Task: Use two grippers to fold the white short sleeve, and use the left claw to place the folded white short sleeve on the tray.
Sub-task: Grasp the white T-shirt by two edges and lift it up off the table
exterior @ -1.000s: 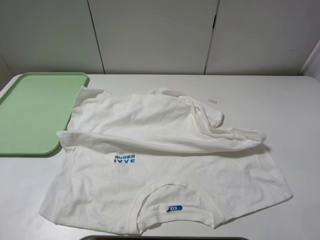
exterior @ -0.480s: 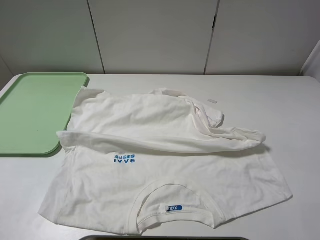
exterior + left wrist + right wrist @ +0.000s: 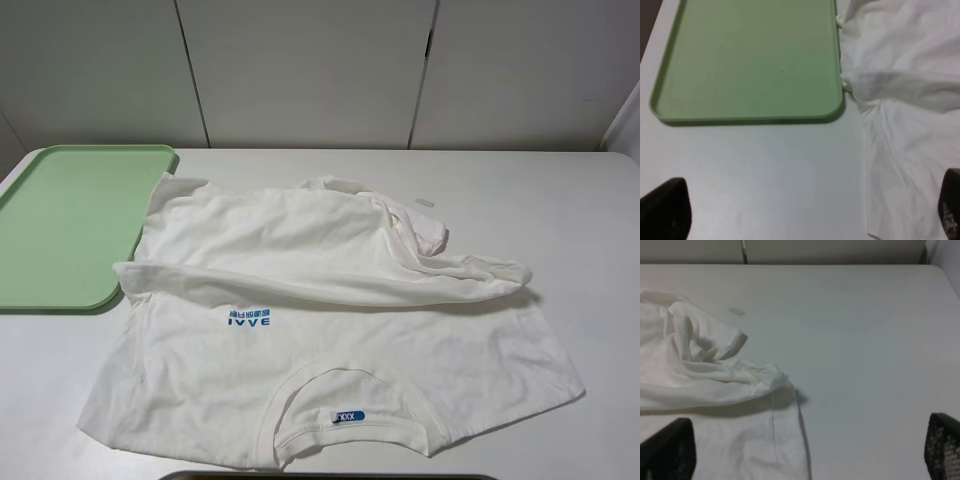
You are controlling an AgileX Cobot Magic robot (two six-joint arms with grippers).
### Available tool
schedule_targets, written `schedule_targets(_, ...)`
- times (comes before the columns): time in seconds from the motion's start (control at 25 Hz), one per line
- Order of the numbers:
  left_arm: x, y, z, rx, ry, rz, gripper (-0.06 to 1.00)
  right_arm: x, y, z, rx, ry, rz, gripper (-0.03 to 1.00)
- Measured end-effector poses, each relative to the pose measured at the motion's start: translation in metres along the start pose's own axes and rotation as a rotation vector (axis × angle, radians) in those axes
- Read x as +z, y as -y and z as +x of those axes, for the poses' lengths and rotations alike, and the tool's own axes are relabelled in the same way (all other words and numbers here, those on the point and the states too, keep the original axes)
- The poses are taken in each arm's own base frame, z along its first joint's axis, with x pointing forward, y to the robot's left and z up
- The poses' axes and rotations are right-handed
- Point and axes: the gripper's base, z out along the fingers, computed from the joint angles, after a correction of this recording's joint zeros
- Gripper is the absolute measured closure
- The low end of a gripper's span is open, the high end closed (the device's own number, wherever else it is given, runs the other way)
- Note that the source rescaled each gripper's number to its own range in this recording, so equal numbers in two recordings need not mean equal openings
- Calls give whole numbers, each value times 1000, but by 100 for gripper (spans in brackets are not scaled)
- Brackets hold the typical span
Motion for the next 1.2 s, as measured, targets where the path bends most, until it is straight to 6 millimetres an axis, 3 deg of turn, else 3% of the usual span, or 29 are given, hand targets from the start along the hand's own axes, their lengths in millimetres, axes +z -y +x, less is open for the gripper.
schedule_targets(0.68,0,0,0,0,0,0,-4,3,0,-1,1,-20,-1,-3)
schedule_targets(0.88,-5,2,-5,-9,13,24,-4,8,-1,-30,2,-85,-6,-3)
schedule_targets(1.04,-8,5,-33,-22,-43,51,-4,16,-2,-59,-44,-138,-12,-3)
schedule_targets(1.2,-6,5,-79,1,-115,58,-4,32,-4,-88,-101,-191,-35,-3)
